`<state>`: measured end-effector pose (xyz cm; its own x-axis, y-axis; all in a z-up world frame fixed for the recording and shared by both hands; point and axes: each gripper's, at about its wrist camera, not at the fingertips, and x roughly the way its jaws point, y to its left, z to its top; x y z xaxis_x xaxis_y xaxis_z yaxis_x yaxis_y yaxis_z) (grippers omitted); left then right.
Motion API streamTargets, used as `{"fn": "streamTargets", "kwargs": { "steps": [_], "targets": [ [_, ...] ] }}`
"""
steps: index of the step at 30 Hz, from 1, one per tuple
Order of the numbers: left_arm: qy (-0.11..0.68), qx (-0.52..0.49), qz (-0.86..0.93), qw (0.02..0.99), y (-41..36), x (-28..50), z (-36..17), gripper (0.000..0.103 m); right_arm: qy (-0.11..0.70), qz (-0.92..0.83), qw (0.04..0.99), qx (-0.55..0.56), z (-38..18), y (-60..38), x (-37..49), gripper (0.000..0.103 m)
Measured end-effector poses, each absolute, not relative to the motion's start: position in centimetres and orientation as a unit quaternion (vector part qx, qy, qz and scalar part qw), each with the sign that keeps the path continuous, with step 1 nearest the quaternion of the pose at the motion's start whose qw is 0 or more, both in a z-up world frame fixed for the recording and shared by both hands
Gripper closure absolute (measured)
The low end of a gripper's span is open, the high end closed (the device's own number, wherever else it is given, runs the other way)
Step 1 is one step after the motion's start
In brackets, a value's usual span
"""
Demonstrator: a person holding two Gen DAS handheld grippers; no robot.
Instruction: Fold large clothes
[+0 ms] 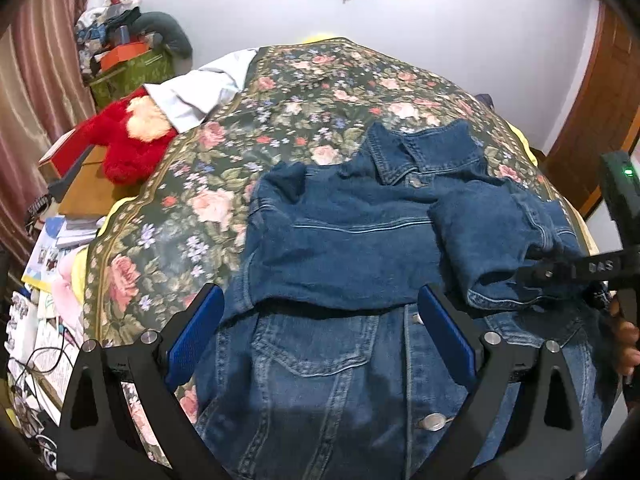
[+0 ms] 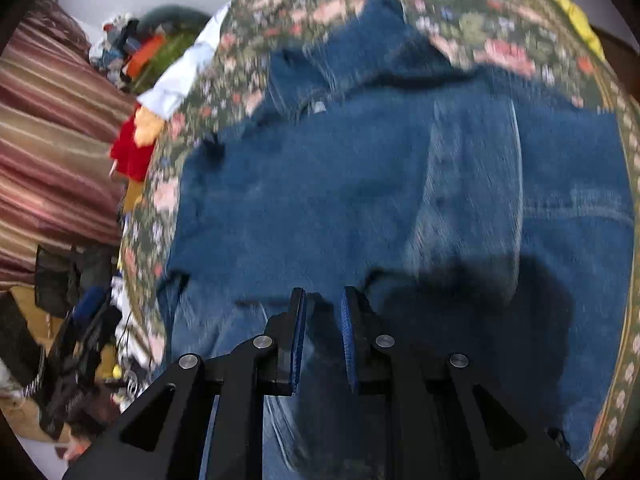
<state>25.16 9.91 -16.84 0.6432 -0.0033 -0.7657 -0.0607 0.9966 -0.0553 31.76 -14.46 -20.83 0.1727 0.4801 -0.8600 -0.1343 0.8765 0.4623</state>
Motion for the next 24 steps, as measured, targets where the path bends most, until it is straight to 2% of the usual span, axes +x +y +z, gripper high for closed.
{"fn": "streamTargets", "kwargs": {
  "steps": [11, 15, 19, 24],
  "targets": [
    [0.419, 0.071, -0.072, 0.903, -0.6, 29.9, -15.2, 0.005, 0.489, 0.139, 0.860, 0.040, -11.0, -23.3, 29.1, 0.089],
    [0.429, 0.111, -0.124, 0.888, -5.5, 31.5, -16.1, 0.005, 0.486, 0.097, 0.868, 0.030, -11.5, -26.7, 29.2, 0.089],
    [0.460, 0.164, -0.162, 0.858, -10.2, 33.4, -19.3, 0.005, 0.516, 0.083, 0.850, 0.061, -14.1, -29.1, 29.7, 0.089],
    [0.469, 0.214, -0.157, 0.842, -12.8, 34.8, -22.0, 0.004, 0.540, 0.085, 0.834, 0.069, -16.7, -30.4, 29.8, 0.089]
  ]
}}
